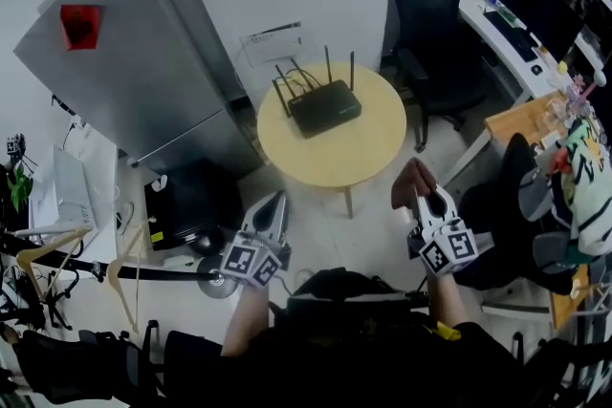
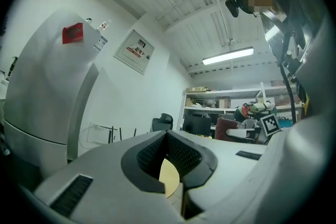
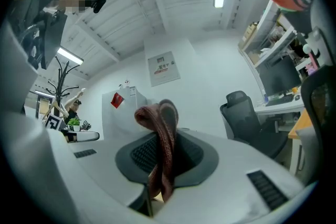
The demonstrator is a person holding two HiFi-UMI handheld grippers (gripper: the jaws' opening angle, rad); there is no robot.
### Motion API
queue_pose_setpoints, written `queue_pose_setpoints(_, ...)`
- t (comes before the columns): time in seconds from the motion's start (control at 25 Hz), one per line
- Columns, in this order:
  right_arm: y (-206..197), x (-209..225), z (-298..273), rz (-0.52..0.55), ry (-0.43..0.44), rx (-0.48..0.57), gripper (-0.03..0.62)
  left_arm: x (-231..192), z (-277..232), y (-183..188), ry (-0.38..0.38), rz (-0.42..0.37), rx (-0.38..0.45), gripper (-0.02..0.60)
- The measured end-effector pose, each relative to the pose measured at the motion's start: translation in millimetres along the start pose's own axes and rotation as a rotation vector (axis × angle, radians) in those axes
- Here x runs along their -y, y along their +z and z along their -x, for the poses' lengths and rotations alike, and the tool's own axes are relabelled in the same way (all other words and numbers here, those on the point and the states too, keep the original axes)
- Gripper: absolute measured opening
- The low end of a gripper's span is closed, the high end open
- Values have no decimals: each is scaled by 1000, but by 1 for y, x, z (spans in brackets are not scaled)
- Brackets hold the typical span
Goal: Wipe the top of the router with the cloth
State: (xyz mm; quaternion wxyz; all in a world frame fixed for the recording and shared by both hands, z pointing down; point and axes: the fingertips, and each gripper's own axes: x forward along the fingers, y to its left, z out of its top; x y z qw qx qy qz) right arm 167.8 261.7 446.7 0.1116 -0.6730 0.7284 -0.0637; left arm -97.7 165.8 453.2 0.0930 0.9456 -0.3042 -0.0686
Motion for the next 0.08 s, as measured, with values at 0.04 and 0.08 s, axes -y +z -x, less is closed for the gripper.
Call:
queue_pose_setpoints(0.04,0,0,-2,3,1,-1,55,-2,1,0,4,1,0,-6)
queue_pose_setpoints(0.08,-1,-1,-3,5,2,-2,56,-5,2,-1,9,3,1,-6)
